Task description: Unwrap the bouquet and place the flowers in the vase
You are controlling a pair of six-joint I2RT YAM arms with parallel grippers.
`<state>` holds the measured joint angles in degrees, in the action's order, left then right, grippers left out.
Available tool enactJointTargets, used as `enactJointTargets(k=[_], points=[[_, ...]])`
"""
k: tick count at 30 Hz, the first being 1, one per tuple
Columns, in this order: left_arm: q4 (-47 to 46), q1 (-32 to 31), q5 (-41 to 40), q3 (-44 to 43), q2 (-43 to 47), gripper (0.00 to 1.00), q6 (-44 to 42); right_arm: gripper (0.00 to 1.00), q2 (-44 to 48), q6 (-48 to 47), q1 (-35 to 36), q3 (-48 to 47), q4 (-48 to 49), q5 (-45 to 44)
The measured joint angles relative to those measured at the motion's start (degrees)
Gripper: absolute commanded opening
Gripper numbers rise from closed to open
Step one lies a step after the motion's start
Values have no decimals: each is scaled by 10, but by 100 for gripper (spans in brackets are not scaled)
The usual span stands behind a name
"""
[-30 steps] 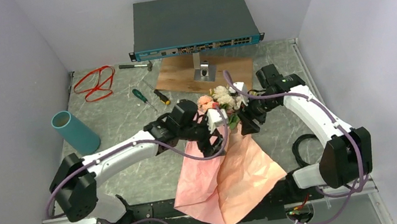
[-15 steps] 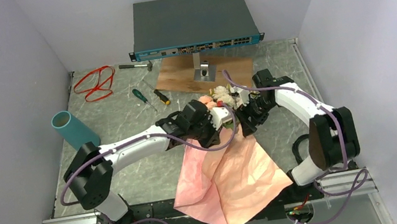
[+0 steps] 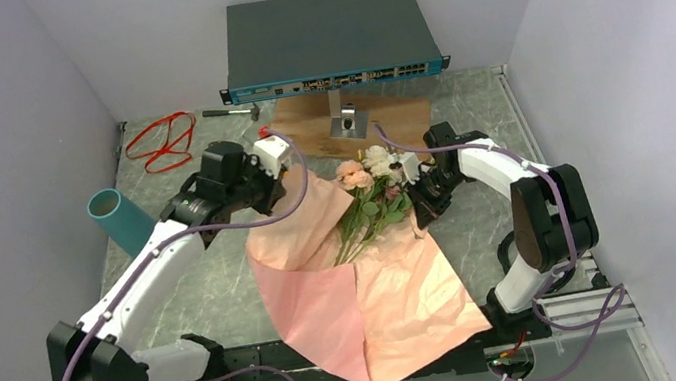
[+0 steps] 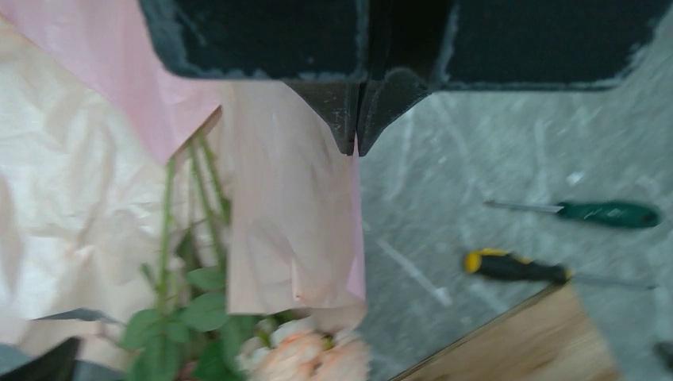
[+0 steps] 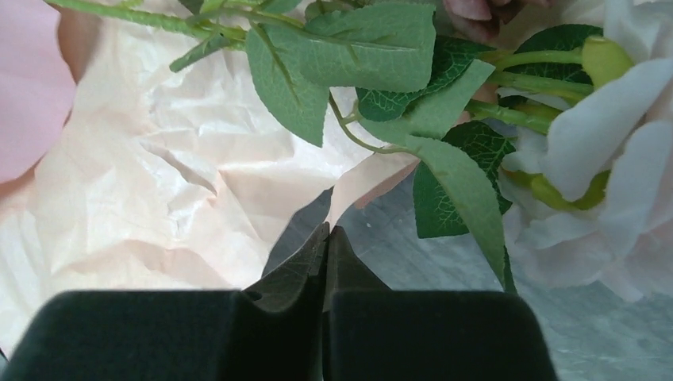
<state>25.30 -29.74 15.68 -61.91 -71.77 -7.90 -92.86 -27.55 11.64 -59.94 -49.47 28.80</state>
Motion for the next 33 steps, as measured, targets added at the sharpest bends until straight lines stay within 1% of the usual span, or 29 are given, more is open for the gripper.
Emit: enactJointTargets(k=[4,9,13,17,25,29,33], points=[[11,47,-53,25,31,0,-30,0,-15,0,0,0,3,-3],[-10,100,-130,79,21,0,-52,0,-17,2,0,14,27,-8],[-38,134,-181,93,-29,0,-54,0,-20,5,0,22,47,-19],[-94,167,-214,93,-84,0,-54,0,-22,12,0,30,71,-32],[-184,177,-235,70,-198,0,-58,0,-46,32,0,31,124,-57],[-215,184,-247,39,-254,0,-63,0,-55,40,0,29,135,-58],[-250,199,-266,14,-282,0,-73,0,-55,42,0,29,137,-55]])
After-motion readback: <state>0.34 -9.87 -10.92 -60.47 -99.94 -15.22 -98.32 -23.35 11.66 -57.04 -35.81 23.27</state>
